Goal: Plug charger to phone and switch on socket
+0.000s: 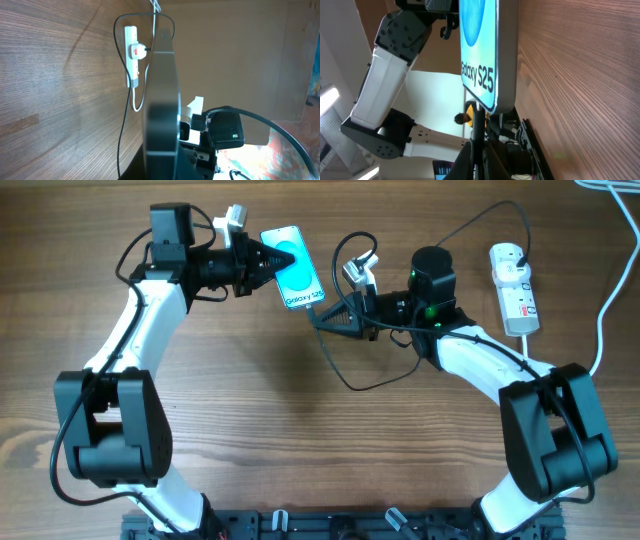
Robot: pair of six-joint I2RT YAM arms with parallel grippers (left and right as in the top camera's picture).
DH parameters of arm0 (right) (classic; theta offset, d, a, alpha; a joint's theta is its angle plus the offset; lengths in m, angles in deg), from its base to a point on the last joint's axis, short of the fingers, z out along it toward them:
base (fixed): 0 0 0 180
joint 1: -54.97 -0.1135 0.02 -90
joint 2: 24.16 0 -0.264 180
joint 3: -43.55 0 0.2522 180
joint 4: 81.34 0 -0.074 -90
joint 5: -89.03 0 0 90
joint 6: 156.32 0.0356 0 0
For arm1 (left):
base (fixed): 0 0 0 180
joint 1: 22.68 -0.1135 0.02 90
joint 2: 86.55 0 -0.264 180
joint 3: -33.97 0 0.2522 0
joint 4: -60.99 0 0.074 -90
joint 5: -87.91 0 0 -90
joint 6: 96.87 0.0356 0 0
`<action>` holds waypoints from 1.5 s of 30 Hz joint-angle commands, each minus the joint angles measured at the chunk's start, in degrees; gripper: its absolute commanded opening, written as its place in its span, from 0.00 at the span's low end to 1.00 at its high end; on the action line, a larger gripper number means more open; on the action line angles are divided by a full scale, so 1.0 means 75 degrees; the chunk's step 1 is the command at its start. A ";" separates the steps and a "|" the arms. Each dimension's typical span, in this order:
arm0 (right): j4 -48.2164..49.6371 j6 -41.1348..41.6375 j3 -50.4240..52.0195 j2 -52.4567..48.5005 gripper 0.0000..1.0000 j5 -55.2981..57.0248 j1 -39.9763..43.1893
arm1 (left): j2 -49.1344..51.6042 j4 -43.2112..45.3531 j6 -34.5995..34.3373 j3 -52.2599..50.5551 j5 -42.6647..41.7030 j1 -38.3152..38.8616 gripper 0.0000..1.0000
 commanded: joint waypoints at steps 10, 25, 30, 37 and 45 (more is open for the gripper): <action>0.0306 0.0184 -0.0058 -0.0015 0.04 0.0627 -0.0096 | -0.0015 0.0023 0.0204 0.0105 -0.0554 0.0189 0.04; 0.1137 -0.0230 -0.0058 -0.0015 0.04 0.1049 -0.0052 | -0.0015 0.0536 0.0839 0.0105 -0.1953 0.0189 0.04; 0.1122 -0.0236 -0.0061 -0.0015 0.04 0.1341 -0.0052 | -0.0015 0.0533 0.1072 0.0105 -0.1979 0.0382 0.04; 0.1883 -0.0154 -0.0067 -0.0015 0.04 0.1501 -0.0052 | -0.0015 0.0533 0.1813 0.0105 -0.1976 0.0953 0.04; 0.1711 -0.0268 -0.0064 -0.0015 0.41 0.0516 -0.0061 | -0.0015 0.0656 0.1810 0.0105 -0.1827 0.0318 0.04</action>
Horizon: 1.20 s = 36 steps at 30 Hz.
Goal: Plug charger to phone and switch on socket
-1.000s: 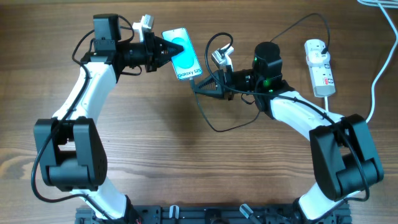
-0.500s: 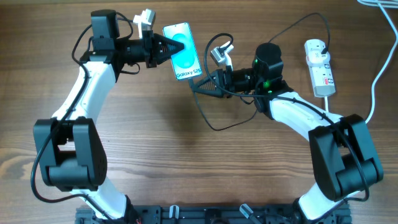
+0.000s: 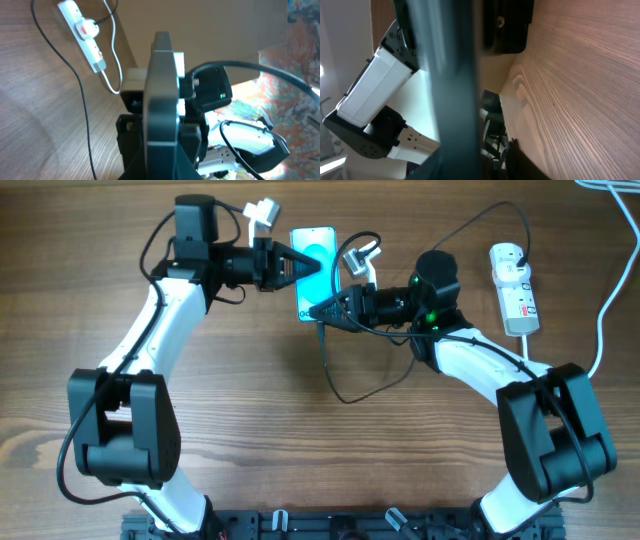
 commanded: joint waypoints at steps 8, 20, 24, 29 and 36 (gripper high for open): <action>-0.0781 -0.0740 -0.0189 -0.0006 0.58 0.0219 -0.0370 | -0.0015 0.0367 0.0175 -0.0041 0.0140 -0.1320 0.04; -0.1172 -0.1279 -0.0192 -0.0006 0.10 0.1923 -0.0912 | -0.0015 0.0227 0.0213 -0.0041 0.0140 -0.0895 0.04; -0.1166 -0.1274 -0.0192 -0.0006 0.05 0.1926 -0.0912 | -0.0015 0.0064 0.0452 -0.0041 0.0111 -0.0793 0.04; -0.1119 -0.1282 -0.0245 -0.0006 0.05 0.1982 -0.0787 | -0.0015 -0.1335 0.1973 -0.0041 -0.0268 -0.0557 0.04; -0.1110 -0.1361 -0.0265 -0.0006 0.05 0.2247 -0.0711 | -0.0015 -0.2871 0.3241 -0.0041 -0.0641 -0.0449 0.04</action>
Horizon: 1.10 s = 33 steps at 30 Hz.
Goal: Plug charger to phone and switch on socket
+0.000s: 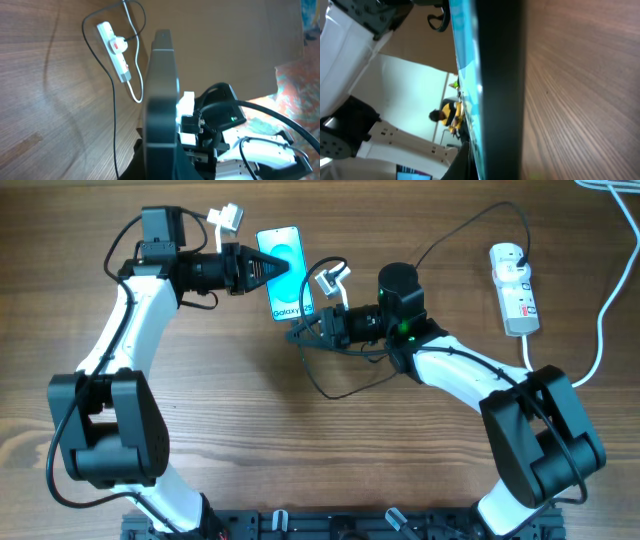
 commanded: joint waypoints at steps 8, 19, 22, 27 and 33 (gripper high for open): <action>0.0251 -0.0090 -0.0428 0.0035 0.05 0.1670 0.0315 | -0.0015 -0.1128 0.1288 -0.0204 -0.0968 0.0638 0.04; 0.0682 0.0050 -0.0562 0.0035 0.05 0.1550 0.0399 | -0.0015 -0.2588 0.2288 -0.0204 -0.0536 0.0769 0.04; 0.0691 0.0166 -0.0618 0.0035 0.04 0.1524 0.0449 | -0.0015 -0.2795 0.2465 -0.0204 -0.0656 0.0831 0.04; 0.0781 0.0245 -0.0650 0.0035 0.05 0.1574 0.0490 | -0.0015 -0.2973 0.2655 -0.0204 -0.0539 0.1107 0.04; -0.0595 -0.0379 -0.0673 0.0035 0.10 0.1061 0.0487 | -0.0015 -0.2646 0.2588 -0.0204 -0.0597 0.0854 0.04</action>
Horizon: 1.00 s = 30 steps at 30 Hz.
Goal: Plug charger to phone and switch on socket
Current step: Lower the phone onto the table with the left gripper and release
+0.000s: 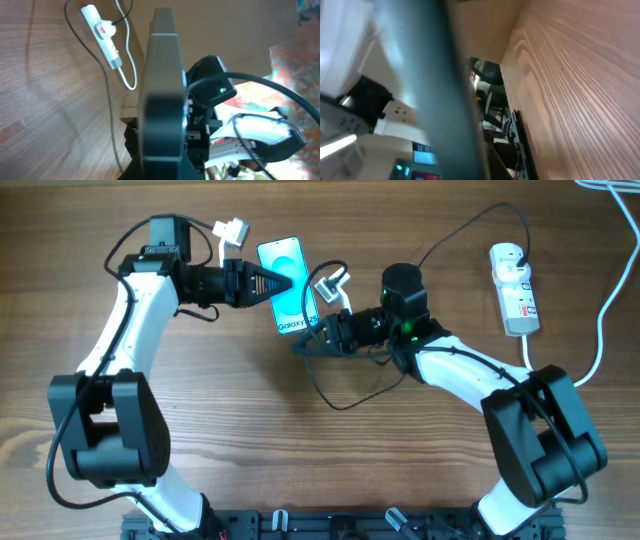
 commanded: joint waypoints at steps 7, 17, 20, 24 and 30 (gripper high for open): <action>-0.1428 -0.1224 -0.0726 0.0038 0.27 0.1320 0.0364 | -0.0015 0.1014 -0.0580 -0.0417 -0.0140 -0.0227 0.04; -0.3165 -0.3995 -0.0729 0.0064 0.55 0.2314 0.1556 | -0.0015 0.0688 -0.0600 -0.0417 0.0146 -0.0702 0.04; -0.4278 -0.5015 -0.0729 0.0536 0.56 0.3293 0.2422 | -0.0015 -0.0810 0.1652 -0.0417 0.0052 -0.0332 0.04; -0.5668 -0.5971 -0.0729 0.2410 0.63 0.5112 0.3515 | -0.0023 -0.1413 0.3171 -0.0417 0.0044 0.0239 0.04; -0.7309 -0.6044 -0.0729 0.5196 0.70 0.7825 0.4016 | -0.0026 -0.0749 0.2620 -0.0417 0.0577 0.1253 0.04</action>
